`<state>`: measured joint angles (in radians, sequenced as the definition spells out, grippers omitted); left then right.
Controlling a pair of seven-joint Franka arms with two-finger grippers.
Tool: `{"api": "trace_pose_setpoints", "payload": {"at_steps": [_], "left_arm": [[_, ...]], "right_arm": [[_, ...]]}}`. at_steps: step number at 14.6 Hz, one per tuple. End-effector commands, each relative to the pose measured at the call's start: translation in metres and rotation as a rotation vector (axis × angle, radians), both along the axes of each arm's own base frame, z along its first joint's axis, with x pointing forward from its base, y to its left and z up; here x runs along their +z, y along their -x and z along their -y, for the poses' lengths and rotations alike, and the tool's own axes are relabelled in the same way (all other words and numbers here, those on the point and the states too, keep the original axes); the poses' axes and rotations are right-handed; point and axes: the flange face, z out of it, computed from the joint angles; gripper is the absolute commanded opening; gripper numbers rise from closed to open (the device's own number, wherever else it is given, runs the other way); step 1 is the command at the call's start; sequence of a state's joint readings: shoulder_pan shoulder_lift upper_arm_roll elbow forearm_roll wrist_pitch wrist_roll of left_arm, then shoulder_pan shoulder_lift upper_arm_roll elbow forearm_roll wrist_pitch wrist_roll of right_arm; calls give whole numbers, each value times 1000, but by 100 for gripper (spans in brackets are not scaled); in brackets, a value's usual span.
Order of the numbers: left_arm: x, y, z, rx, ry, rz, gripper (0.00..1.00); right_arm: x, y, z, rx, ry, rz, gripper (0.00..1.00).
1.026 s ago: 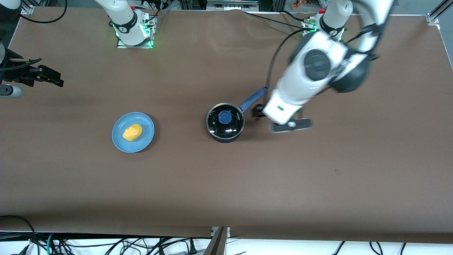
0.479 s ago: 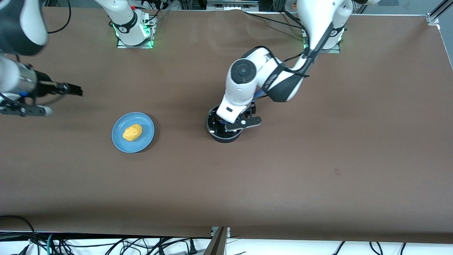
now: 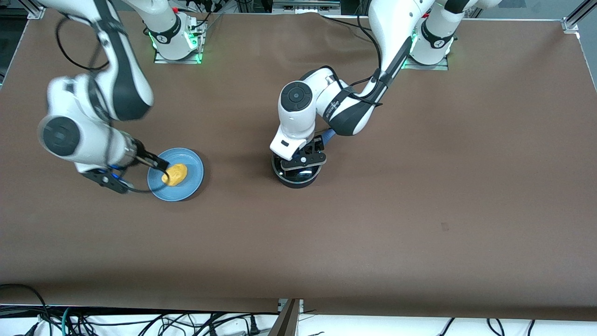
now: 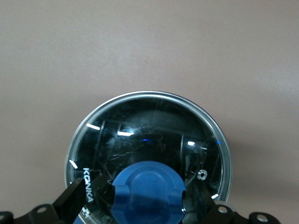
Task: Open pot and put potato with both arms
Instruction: 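Grasp the potato with the right gripper while the left gripper lifts the lid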
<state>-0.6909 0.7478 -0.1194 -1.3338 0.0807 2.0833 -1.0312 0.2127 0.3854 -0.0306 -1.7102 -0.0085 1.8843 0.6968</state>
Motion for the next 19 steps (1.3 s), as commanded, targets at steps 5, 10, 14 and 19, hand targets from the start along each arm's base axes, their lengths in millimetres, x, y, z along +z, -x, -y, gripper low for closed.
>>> {"api": "trace_pose_setpoints", "payload": {"at_steps": [5,10,14,19], "left_arm": [[6,-4,6,1,-9,37,60],[12,-4,6,-5,-8,43,45],[54,-8,-4,-10,9,51,44],[115,-63,-108,-107,50,18,44]], "right_arm": [[-114,17,13,-167,20,90,100],[-144,25,15,-171,31,88,100],[-147,26,13,-167,33,84,77],[-146,25,13,-158,32,82,27]]}}
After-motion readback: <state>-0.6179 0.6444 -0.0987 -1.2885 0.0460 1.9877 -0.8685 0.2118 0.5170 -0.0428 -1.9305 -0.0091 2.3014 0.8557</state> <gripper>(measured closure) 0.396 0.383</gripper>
